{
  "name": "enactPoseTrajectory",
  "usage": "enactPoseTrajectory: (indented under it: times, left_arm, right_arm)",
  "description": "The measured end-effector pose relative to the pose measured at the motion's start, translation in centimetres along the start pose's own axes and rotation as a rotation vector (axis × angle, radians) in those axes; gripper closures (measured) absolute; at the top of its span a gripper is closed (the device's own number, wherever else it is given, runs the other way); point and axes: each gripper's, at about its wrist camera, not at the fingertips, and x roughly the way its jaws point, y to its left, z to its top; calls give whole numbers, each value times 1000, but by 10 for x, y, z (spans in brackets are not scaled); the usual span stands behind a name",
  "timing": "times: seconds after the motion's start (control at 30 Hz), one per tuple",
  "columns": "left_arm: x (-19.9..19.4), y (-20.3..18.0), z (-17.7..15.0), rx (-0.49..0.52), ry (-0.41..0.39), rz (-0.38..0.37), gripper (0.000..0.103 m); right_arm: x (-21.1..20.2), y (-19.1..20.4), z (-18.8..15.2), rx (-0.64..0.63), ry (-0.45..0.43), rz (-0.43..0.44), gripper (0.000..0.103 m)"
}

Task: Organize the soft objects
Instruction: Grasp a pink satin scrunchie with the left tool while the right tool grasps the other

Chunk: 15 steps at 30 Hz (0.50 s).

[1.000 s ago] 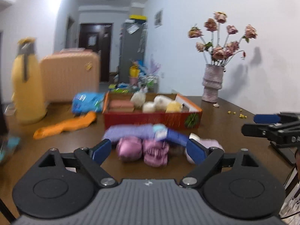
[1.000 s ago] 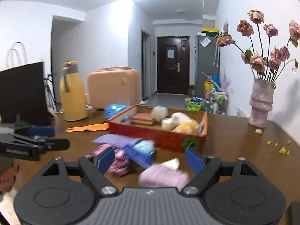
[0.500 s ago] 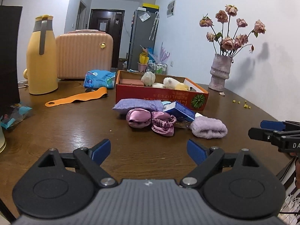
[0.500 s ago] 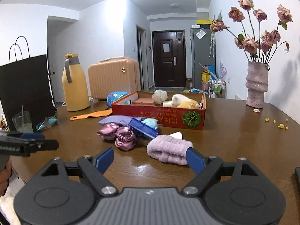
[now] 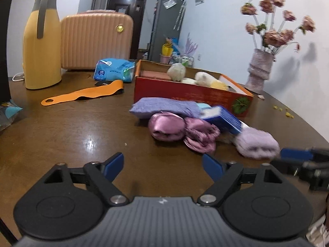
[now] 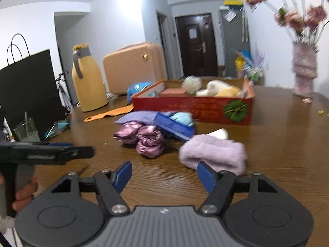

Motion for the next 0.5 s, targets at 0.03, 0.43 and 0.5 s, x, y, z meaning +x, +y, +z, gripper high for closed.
enactPoseTrajectory:
  times: [0.03,0.43,0.5]
  left_arm:
    - [8,3,5,-17,5,-5,25]
    - [92,32,40,-175,91,-159,64]
    - [93,35,38,-194,97,-193,72]
  right_arm:
    - [11,3,3,-1,12,7,43]
    - [123,3,41,176,33,6,54]
    - [129,2,42,186,38,25,69]
